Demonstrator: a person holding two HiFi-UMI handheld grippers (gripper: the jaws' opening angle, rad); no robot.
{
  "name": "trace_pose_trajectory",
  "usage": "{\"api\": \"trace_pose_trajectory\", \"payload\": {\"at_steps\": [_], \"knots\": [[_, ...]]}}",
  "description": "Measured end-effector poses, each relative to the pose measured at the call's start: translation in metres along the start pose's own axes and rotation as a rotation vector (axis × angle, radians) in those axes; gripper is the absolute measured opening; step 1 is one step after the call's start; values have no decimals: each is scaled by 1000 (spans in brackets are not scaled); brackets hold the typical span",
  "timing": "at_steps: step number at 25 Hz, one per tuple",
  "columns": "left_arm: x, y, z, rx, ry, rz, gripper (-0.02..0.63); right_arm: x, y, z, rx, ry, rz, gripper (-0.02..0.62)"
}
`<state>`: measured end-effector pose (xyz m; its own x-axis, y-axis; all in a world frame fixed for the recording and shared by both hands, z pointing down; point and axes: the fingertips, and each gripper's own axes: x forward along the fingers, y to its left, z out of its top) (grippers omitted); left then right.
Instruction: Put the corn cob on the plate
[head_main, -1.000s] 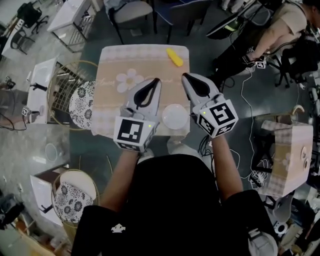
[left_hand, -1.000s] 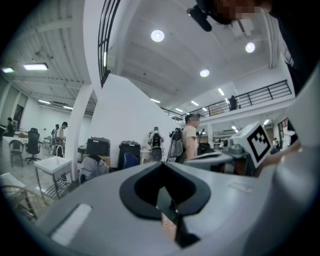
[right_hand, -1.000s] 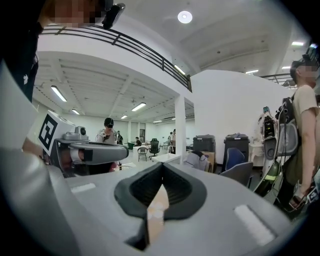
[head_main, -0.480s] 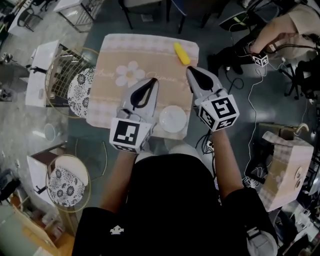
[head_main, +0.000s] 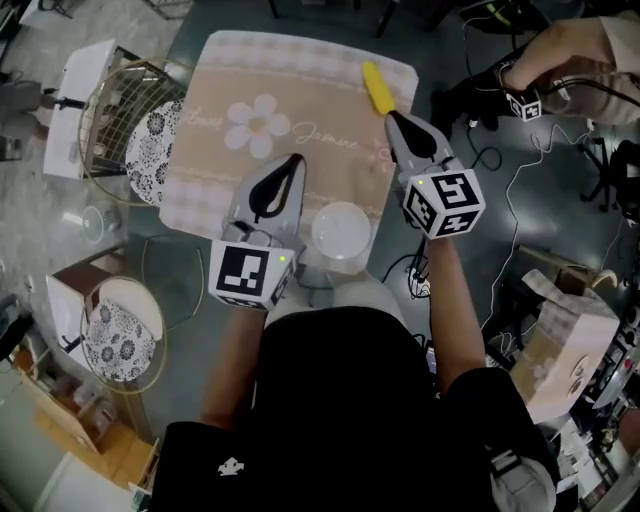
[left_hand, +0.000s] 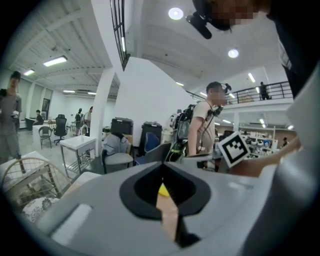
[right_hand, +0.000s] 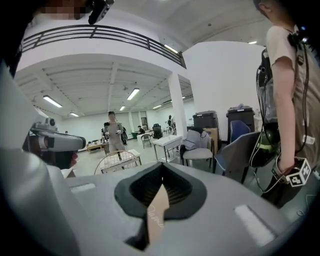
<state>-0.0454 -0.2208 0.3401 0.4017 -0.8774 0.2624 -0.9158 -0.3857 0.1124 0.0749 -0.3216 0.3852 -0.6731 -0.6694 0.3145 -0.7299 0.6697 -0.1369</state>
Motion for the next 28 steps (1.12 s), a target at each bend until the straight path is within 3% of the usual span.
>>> {"api": "trace_pose_trajectory", "payload": {"at_steps": [7,12,26,28], "knots": [[14,-3,-22,-60,22,15,8,34,-33,-33,-15,79,-15,0],[34,-11,-34,-152,16,-6,8,56,-59,-57,-18,135,-24,0],[58,-2,-79,-208,92,50,9,118,-110,-125,-47,254,-48,6],[55,-1,-82,-223,96,63,8,128,-117,-134,-62,270,-66,31]]}}
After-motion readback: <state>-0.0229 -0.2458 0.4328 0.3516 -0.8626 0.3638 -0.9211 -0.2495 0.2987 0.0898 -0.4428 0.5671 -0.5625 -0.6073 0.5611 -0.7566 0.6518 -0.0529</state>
